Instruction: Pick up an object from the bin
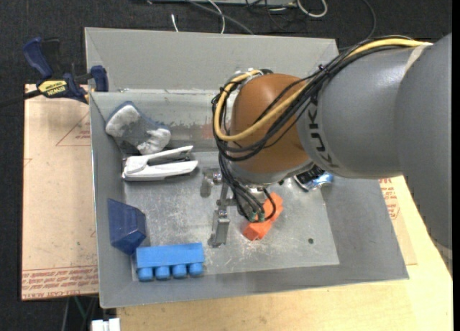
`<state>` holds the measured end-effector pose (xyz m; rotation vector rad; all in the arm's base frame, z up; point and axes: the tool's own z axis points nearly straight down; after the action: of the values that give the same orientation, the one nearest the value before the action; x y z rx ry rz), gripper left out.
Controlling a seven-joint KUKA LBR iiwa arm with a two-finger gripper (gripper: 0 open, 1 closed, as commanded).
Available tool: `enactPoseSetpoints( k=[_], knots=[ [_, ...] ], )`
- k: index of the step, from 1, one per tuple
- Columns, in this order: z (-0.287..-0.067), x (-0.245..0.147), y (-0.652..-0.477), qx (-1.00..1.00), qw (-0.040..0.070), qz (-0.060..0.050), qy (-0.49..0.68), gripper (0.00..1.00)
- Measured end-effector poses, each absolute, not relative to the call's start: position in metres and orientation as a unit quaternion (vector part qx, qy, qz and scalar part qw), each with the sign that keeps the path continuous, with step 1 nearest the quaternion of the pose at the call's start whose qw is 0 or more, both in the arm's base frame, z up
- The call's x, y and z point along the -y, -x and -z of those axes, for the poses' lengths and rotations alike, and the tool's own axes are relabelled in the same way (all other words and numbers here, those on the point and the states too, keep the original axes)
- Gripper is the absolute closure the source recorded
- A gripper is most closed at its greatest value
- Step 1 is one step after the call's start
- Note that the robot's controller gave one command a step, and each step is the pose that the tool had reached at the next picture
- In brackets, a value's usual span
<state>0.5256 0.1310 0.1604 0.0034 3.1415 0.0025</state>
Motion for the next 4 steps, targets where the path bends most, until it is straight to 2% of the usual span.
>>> enactPoseSetpoints(
  k=[1,2,3,4],
  knots=[
    [-0.16,-0.131,-0.526,-1.0,0.0,-0.001,-0.001,0.0],
    [-0.194,-0.104,-0.52,-0.999,0.002,-0.001,-0.032,0.0],
    [-0.12,-0.118,-0.495,-0.998,0.0,-0.002,0.069,0.0],
    [-0.094,-0.116,-0.491,-0.997,0.0,-0.002,0.073,0.0]
  ],
)
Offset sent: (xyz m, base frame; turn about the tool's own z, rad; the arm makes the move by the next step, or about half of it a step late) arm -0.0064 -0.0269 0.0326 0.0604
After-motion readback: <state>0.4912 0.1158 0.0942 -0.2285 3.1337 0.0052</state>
